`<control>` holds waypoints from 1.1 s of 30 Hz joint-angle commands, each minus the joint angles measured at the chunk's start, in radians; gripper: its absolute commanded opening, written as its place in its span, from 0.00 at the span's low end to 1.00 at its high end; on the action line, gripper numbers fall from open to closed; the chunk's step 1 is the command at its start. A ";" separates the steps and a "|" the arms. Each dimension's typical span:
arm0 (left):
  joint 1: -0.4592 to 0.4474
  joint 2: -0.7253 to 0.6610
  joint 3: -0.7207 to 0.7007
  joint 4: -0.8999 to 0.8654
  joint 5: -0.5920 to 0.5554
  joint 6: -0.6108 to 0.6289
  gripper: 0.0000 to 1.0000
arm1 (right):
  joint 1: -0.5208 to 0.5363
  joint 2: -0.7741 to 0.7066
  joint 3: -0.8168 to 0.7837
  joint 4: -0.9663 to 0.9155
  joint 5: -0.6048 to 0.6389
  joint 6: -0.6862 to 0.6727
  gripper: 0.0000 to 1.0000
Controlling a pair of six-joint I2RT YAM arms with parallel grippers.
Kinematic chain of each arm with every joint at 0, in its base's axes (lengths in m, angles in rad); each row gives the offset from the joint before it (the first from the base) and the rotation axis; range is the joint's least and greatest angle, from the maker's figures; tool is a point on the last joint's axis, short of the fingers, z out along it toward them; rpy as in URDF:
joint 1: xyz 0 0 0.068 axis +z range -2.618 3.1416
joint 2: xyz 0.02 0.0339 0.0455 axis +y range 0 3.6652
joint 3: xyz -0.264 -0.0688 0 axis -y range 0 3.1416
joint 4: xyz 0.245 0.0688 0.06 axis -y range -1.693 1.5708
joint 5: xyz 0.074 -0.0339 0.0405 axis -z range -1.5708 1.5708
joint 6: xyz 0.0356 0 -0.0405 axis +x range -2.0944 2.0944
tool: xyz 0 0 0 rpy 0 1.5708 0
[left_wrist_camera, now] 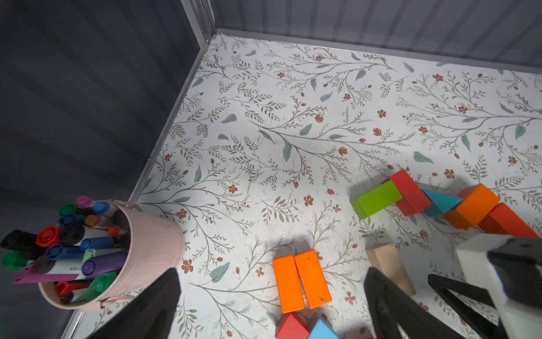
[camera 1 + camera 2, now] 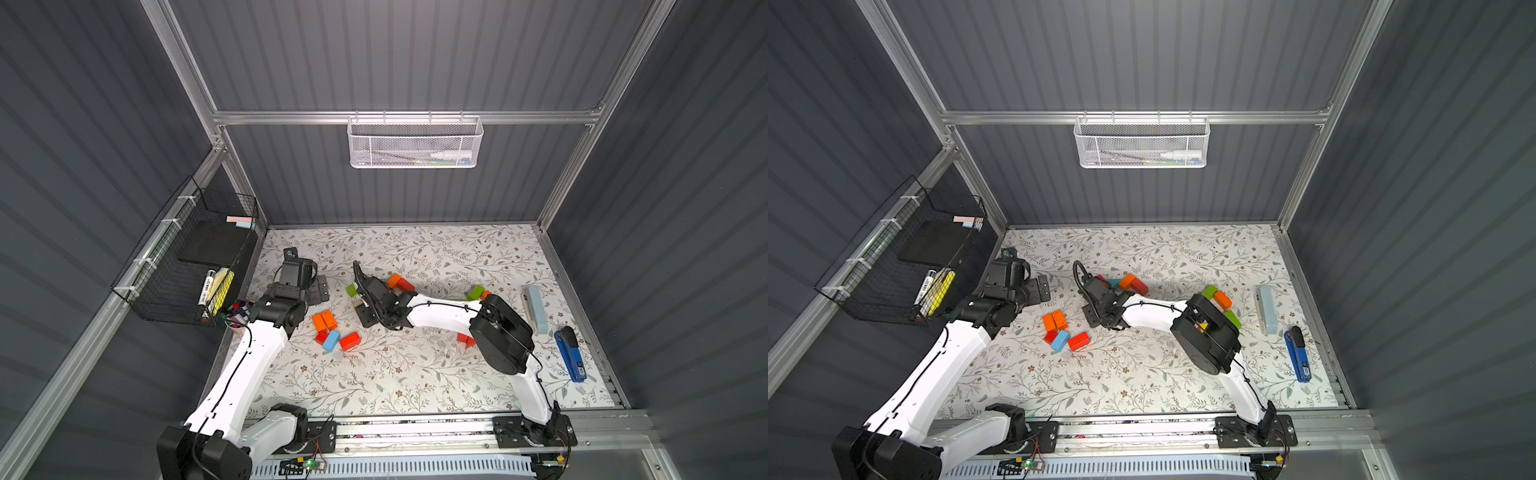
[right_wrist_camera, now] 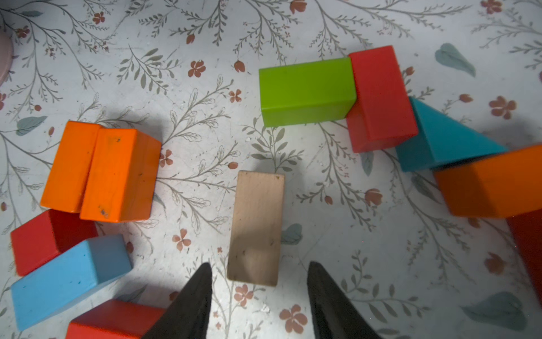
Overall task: Assemble a heart with building blocks
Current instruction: Assemble the building block at the center of the board.
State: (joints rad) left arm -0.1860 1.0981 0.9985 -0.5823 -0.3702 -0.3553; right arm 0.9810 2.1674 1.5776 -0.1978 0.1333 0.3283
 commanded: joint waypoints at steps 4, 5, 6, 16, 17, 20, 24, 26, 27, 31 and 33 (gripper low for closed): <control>0.005 -0.004 -0.009 0.000 -0.025 0.010 0.99 | 0.007 0.049 0.061 -0.059 0.031 -0.014 0.54; 0.005 -0.004 -0.008 -0.001 -0.021 0.008 0.99 | 0.007 0.055 0.066 -0.060 0.034 -0.018 0.54; 0.005 -0.003 -0.008 0.002 -0.018 0.007 0.99 | 0.007 0.061 0.073 -0.065 0.039 -0.021 0.54; 0.005 0.003 -0.007 0.007 -0.007 0.012 0.99 | 0.007 0.106 0.104 -0.081 0.066 -0.050 0.45; 0.005 0.004 -0.009 0.009 -0.006 0.013 0.99 | 0.007 0.106 0.103 -0.080 0.069 -0.055 0.44; 0.005 0.011 -0.009 0.013 -0.002 0.015 0.99 | 0.004 0.105 0.097 -0.064 0.064 -0.097 0.39; 0.005 0.020 -0.005 0.011 0.001 0.015 0.99 | -0.015 0.100 0.091 -0.052 0.045 -0.124 0.36; 0.005 0.018 -0.005 0.012 0.003 0.015 0.99 | -0.024 0.095 0.086 -0.042 0.039 -0.131 0.34; 0.004 0.017 -0.006 0.013 0.003 0.016 0.99 | -0.028 0.096 0.085 -0.039 0.030 -0.136 0.33; 0.005 0.020 -0.007 0.018 0.011 0.020 0.99 | -0.038 0.103 0.097 -0.025 -0.002 -0.149 0.31; 0.005 0.022 -0.007 0.019 0.016 0.021 0.99 | -0.039 0.112 0.109 -0.025 -0.009 -0.154 0.31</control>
State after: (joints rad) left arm -0.1860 1.1160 0.9985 -0.5747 -0.3702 -0.3546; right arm 0.9451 2.2669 1.6634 -0.2363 0.1482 0.1978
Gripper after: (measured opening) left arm 0.993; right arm 0.337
